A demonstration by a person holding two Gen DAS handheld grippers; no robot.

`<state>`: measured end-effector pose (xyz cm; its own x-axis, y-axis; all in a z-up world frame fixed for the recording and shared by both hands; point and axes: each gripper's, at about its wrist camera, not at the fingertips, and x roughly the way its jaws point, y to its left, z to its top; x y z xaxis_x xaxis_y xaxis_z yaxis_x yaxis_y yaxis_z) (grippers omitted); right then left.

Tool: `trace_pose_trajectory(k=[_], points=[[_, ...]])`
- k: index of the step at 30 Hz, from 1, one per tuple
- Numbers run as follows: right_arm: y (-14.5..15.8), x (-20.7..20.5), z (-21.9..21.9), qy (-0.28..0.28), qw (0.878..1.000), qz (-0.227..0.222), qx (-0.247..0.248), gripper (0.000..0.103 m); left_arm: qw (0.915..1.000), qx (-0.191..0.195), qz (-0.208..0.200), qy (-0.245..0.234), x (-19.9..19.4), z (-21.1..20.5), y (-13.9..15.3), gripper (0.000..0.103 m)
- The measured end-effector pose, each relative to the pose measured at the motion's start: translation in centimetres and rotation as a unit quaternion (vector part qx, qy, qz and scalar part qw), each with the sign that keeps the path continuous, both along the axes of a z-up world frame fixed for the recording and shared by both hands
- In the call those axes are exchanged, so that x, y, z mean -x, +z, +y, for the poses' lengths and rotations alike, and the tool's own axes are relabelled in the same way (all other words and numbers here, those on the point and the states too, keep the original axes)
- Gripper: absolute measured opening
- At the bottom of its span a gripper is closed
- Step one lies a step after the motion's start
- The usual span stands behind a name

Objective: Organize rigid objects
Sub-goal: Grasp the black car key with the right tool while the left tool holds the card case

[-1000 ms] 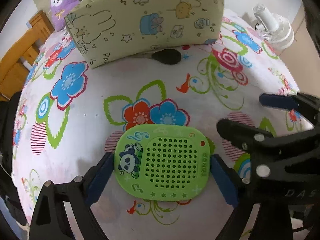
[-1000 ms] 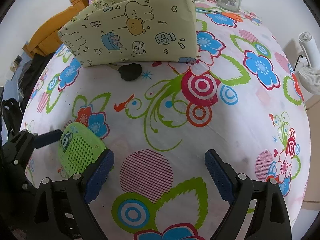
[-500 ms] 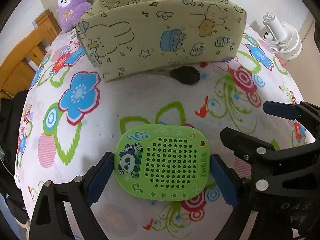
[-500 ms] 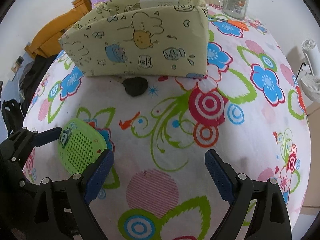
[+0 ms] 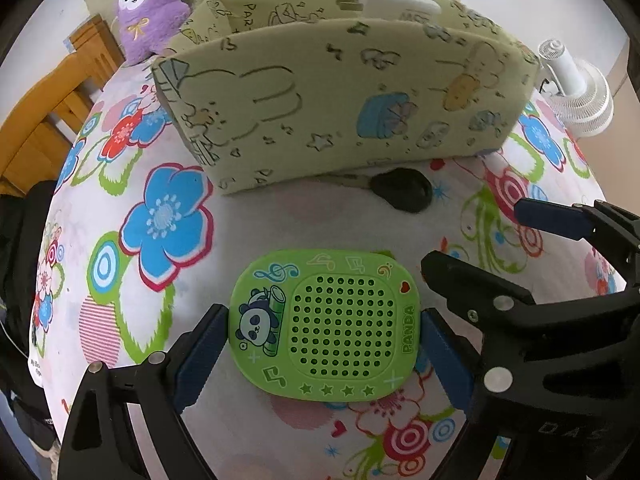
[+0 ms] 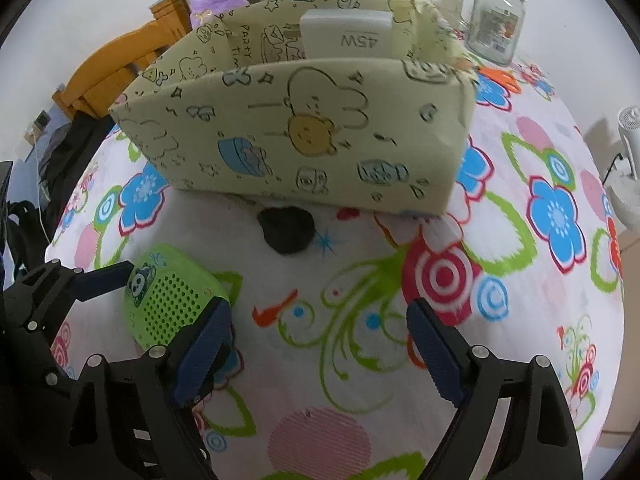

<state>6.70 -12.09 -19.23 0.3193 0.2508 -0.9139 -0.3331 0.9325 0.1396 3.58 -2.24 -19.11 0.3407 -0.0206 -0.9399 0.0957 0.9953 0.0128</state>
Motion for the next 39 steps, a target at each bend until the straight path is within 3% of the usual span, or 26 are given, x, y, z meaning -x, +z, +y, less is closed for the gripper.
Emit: trace_pose_trajectory(k=[8, 13, 23, 37, 39], points=[[-0.3, -1.5, 1.4, 0.002, 1.000, -0.009, -0.002, 0.086, 0.9999, -0.002, -0.003, 0.013, -1.5, 1.4, -0.1, 0.095], [-1.0, -2.3, 2.2, -0.008, 1.000, 0.004, -0.005, 0.079, 0.9999, -0.010, -0.006, 0.011, -1.6, 1.3, 0.0, 0.095], [-1.2, -3.4, 4.5, -0.003, 1.000, -0.017, 0.011, 0.068, 0.9999, -0.003, -0.003, 0.011, -2.6, 2.3, -0.2, 0.095], [-1.9, -4.6, 7.8, 0.009, 0.999, -0.035, 0.036, 0.066, 1.0000, 0.002, 0.000, 0.008, -3.8, 3.9, -0.9, 0.095], [-1.7, -3.9, 7.4, 0.005, 0.998, -0.039, 0.044, 0.058, 1.0000, 0.003, 0.000, 0.008, -3.9, 4.0, -0.9, 0.095]])
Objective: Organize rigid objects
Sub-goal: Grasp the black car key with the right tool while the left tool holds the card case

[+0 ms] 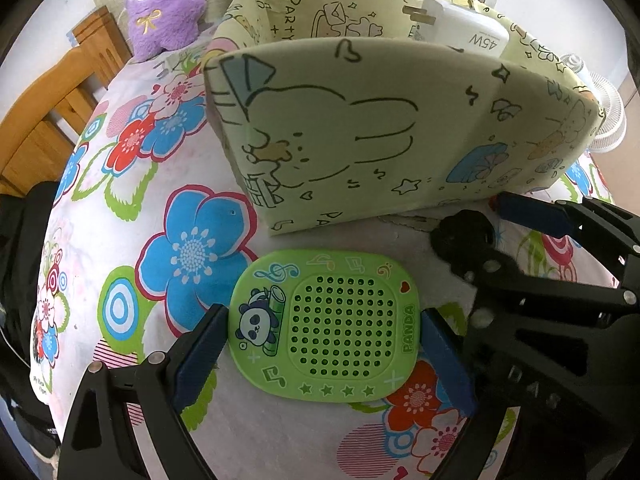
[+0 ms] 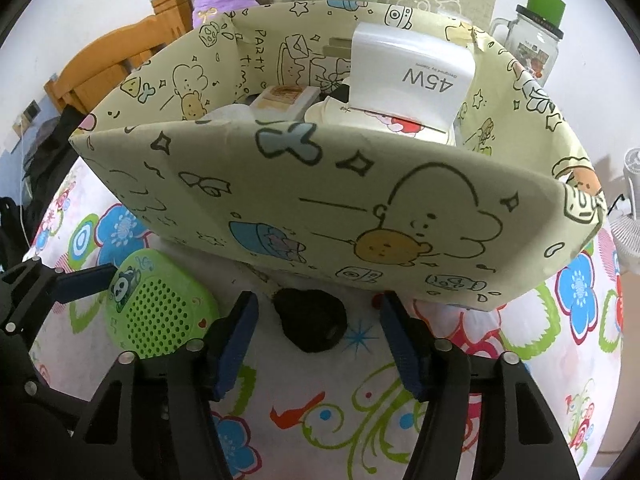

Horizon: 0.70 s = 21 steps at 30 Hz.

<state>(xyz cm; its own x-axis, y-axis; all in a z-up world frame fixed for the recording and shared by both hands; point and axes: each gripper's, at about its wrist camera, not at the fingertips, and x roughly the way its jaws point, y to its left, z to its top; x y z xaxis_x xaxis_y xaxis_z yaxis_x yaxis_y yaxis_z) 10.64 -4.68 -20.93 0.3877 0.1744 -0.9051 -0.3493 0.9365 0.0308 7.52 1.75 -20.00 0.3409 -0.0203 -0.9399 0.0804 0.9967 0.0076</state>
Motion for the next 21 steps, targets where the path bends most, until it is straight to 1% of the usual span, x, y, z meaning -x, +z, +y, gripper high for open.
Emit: trace_pose_trajectory(k=[1, 2, 3, 8, 15, 21], points=[[-0.1, 0.0, 0.0, -0.002, 1.000, -0.002, 0.002, 0.055, 1.0000, 0.000, 0.000, 0.000, 0.0, 0.1, 0.0, 0.095], [0.0, 0.1, -0.3, -0.004, 1.000, -0.005, 0.007, 0.046, 1.0000, 0.001, 0.000, 0.001, 0.0, 0.1, 0.0, 0.095], [0.0, 0.3, -0.7, -0.002, 1.000, -0.007, 0.006, 0.041, 1.0000, 0.001, 0.001, 0.001, -0.1, 0.2, 0.0, 0.095], [-0.1, 0.2, -0.9, 0.005, 1.000, -0.003, 0.005, 0.040, 1.0000, -0.002, 0.002, 0.001, 0.1, -0.1, 0.1, 0.095], [0.1, 1.1, -2.2, -0.002, 1.000, 0.006, -0.009, 0.039, 1.0000, -0.008, -0.001, -0.004, 0.7, -0.9, 0.2, 0.095], [0.1, 1.9, -3.3, -0.008, 1.000, 0.011, -0.012, 0.039, 0.9999, -0.009, -0.003, -0.007, 1.3, -1.7, 0.3, 0.095]])
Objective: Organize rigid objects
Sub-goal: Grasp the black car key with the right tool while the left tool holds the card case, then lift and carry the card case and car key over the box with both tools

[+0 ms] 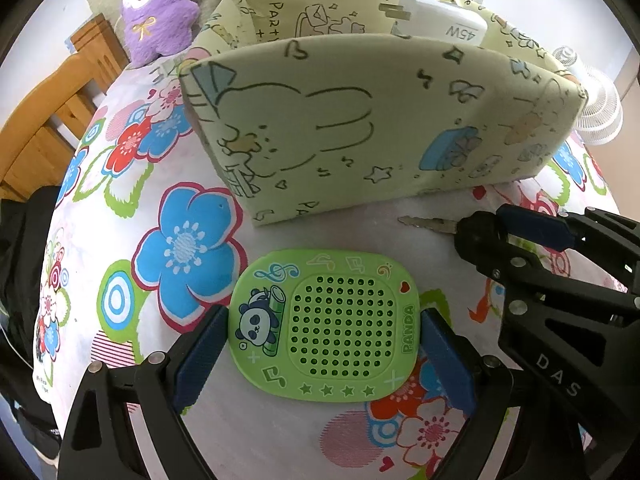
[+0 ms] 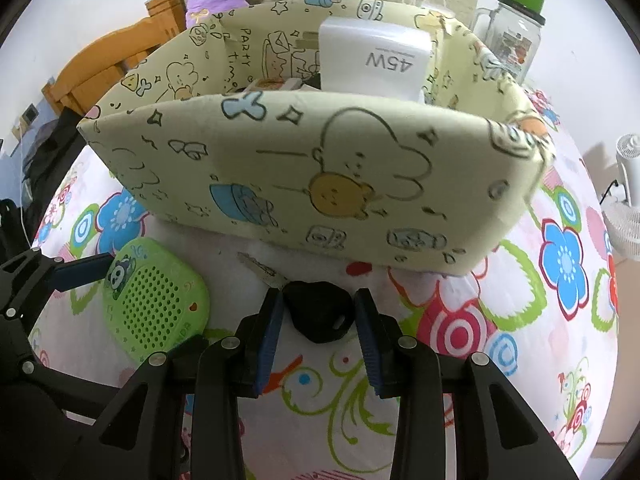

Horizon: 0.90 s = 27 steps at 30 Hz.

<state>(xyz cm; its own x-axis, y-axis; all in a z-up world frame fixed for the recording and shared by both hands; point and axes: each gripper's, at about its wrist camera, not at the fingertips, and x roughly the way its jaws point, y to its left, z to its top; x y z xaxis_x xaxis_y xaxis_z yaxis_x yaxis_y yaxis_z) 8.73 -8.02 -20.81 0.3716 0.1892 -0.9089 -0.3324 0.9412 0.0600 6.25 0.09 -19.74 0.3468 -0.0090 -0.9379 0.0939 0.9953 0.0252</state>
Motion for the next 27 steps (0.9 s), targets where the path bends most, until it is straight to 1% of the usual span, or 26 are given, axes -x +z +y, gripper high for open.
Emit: trace_pose_trajectory(k=[5, 11, 22, 26, 27], points=[[0.1, 1.3, -1.8, -0.010, 1.000, 0.004, -0.005, 0.039, 1.0000, -0.002, -0.002, 0.000, 0.5, -0.3, 0.2, 0.095], [0.5, 2.0, -3.3, -0.023, 1.000, 0.010, -0.014, 0.039, 0.9999, -0.005, -0.009, -0.003, 1.2, -1.0, 0.8, 0.095], [2.6, 2.9, -5.5, -0.033, 0.999, 0.006, -0.014, 0.039, 0.9998, -0.005, -0.021, -0.001, 2.1, -1.8, 2.6, 0.095], [4.1, 3.2, -5.9, -0.035, 0.999, -0.001, -0.015, 0.039, 0.9996, -0.004, -0.029, 0.000, 2.4, -1.9, 3.7, 0.095], [4.1, 3.1, -5.3, -0.035, 0.999, -0.001, -0.014, 0.039, 0.9995, -0.004, -0.031, 0.000, 2.6, -2.1, 4.0, 0.095]])
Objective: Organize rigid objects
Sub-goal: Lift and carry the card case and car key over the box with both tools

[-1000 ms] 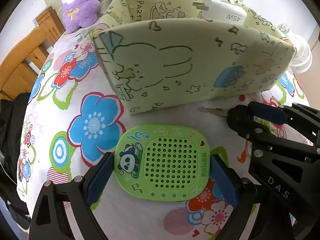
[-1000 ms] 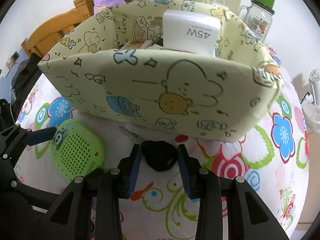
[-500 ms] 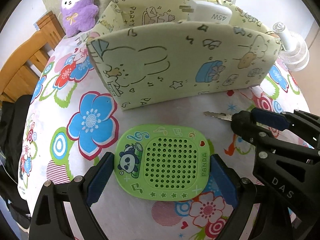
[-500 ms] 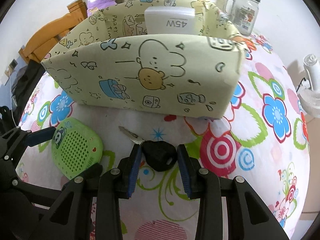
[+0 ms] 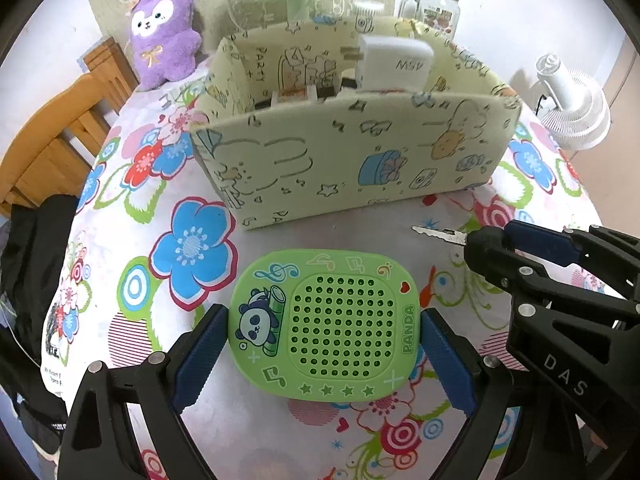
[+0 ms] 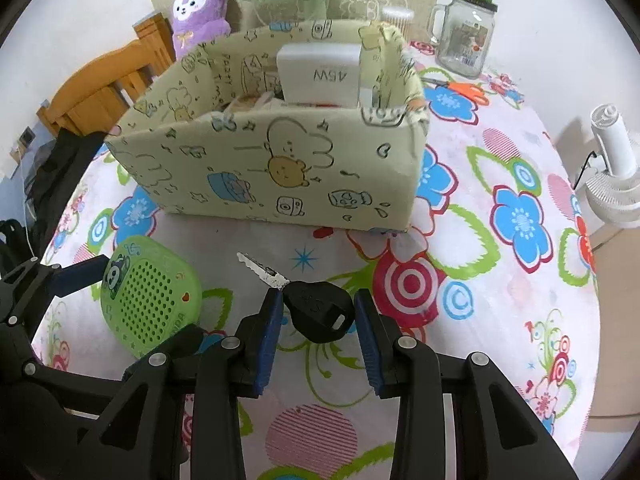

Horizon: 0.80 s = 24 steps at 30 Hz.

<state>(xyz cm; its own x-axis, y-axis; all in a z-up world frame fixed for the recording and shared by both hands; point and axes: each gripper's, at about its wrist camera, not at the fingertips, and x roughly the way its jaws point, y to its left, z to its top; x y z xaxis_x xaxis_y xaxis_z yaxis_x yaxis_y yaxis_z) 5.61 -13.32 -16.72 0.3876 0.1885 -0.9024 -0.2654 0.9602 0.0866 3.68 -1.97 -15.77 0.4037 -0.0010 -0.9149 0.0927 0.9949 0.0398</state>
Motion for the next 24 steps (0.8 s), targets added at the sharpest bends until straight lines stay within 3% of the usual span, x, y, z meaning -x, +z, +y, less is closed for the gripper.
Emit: trace_pose_trajectory(k=[24], points=[[7.1, 2.2, -1.4, -0.011, 0.999, -0.043, -0.012, 0.039, 0.9990, -0.002, -0.041, -0.014, 1.7, -1.6, 6.4, 0.095]])
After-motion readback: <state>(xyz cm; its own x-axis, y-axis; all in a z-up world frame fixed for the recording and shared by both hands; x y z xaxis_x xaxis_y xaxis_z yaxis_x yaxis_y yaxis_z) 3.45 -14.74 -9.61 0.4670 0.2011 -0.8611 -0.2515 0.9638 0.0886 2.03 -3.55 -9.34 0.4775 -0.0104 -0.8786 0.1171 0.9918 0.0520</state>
